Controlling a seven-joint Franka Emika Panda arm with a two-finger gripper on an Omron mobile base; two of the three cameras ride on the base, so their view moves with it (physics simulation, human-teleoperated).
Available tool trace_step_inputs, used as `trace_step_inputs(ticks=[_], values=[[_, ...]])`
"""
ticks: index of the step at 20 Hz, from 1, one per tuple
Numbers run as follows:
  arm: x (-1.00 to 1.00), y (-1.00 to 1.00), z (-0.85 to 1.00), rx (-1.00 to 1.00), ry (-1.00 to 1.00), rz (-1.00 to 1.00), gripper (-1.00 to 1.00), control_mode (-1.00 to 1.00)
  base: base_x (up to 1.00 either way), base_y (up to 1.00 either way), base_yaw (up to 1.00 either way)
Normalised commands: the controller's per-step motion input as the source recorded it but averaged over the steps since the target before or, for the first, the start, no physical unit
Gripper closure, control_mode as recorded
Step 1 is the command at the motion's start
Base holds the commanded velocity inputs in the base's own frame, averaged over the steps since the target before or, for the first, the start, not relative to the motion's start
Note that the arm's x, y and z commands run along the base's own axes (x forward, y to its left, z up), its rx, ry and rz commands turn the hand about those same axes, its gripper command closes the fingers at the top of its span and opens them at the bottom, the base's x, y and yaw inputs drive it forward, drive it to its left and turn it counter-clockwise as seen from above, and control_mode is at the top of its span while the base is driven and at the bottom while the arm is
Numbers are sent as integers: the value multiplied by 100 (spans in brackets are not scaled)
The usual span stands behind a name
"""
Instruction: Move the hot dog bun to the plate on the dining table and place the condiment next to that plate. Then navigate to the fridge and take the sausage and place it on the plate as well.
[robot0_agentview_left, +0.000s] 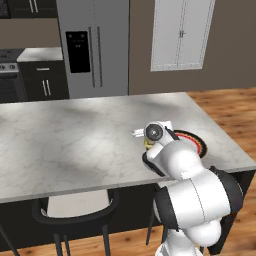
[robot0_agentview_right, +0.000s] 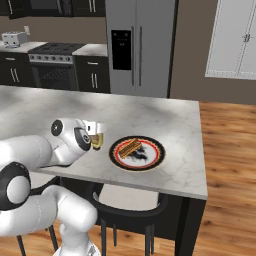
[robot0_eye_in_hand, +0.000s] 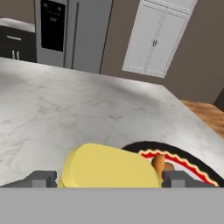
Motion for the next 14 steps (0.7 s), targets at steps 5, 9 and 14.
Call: trace_step_inputs(ticks=[5,9,14], values=[[11,6,-19,-3,0,0,100,-100,0,0,0],[0,9,-20,-2,-3,0,100,-100,0,0,0],[0,5,-27,0,-10,0,100,-100,0,0,0]])
